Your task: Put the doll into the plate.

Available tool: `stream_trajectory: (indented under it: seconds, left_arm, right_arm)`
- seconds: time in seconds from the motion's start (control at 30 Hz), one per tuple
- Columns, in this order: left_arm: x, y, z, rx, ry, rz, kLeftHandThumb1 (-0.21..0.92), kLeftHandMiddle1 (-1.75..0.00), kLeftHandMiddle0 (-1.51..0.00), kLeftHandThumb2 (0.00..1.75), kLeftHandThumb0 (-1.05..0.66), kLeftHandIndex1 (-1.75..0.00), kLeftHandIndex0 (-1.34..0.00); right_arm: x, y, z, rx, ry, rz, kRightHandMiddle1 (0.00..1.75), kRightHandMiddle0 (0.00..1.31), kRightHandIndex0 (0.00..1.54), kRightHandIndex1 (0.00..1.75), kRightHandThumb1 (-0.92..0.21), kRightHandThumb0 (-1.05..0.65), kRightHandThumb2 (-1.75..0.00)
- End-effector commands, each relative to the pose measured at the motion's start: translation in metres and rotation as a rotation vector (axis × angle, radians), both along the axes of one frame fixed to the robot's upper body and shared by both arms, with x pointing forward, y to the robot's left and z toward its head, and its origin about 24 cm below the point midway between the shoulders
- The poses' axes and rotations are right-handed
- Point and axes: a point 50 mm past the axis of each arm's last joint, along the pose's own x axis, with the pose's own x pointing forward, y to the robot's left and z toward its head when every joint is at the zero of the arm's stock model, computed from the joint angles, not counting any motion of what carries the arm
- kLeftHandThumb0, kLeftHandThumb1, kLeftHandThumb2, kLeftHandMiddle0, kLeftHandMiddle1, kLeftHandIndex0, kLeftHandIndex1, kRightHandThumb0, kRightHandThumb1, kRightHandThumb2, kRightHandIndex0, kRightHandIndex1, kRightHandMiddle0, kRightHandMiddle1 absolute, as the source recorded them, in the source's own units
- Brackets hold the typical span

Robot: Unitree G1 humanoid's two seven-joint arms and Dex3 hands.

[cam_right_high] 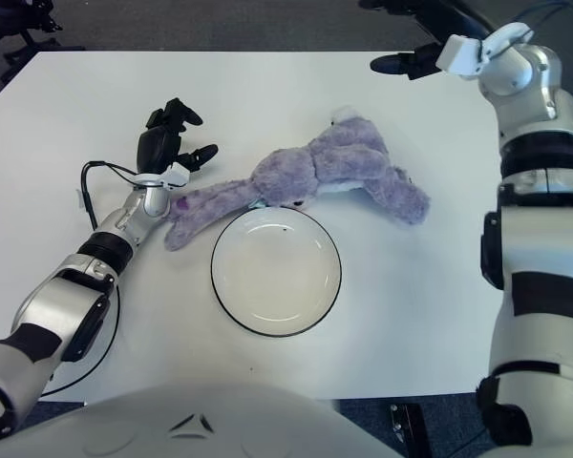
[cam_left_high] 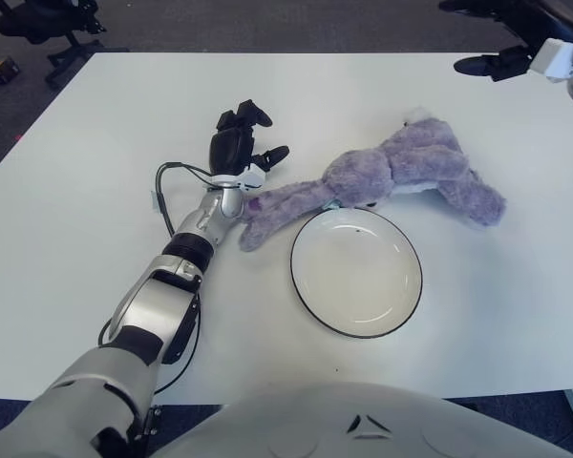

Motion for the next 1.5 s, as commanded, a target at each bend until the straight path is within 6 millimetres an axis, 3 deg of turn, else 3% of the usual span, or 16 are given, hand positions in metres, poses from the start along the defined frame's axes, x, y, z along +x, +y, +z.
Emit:
stream_trajectory:
  seconds: [0.0, 0.2, 0.67, 0.8, 1.03, 1.47]
  left_arm:
    - [0.001, 0.001, 0.001, 0.012, 0.008, 0.0, 0.92, -1.49, -0.26, 0.46, 0.0, -1.75, -0.19]
    - [0.002, 0.001, 0.001, 0.016, 0.013, 0.0, 0.92, -1.48, -0.26, 0.45, 0.0, -1.75, -0.19]
    - [0.002, 0.001, 0.0, 0.021, 0.019, 0.001, 0.92, -1.46, -0.27, 0.45, 0.0, -1.75, -0.21]
    - [0.003, 0.001, -0.001, 0.024, 0.023, 0.001, 0.92, -1.46, -0.27, 0.45, 0.0, -1.75, -0.21]
    - [0.003, 0.001, -0.001, 0.029, 0.028, 0.001, 0.92, -1.46, -0.27, 0.44, 0.0, -1.75, -0.21]
    - [0.004, 0.002, -0.002, 0.035, 0.032, 0.0, 0.92, -1.44, -0.28, 0.44, 0.0, -1.75, -0.22]
  right_arm:
    - [-0.012, -0.006, -0.001, 0.011, -0.031, -0.004, 0.07, 0.47, 0.49, 0.01, -0.92, -0.6, -0.42]
    - [-0.029, -0.01, -0.011, -0.005, -0.053, 0.006, 0.08, 0.48, 0.49, 0.01, -0.92, -0.59, -0.42]
    - [-0.041, -0.018, -0.017, -0.08, -0.111, -0.006, 0.08, 0.5, 0.58, 0.04, -0.92, -0.56, -0.43]
    - [-0.052, -0.022, -0.028, -0.076, -0.094, 0.0, 0.07, 0.49, 0.58, 0.04, -0.92, -0.57, -0.43]
    - [-0.065, -0.021, -0.043, -0.05, -0.03, -0.019, 0.07, 0.49, 0.54, 0.01, -0.92, -0.57, -0.43]
    - [-0.074, -0.017, -0.052, -0.027, 0.094, -0.147, 0.03, 0.44, 0.41, 0.0, -0.92, -0.59, -0.38]
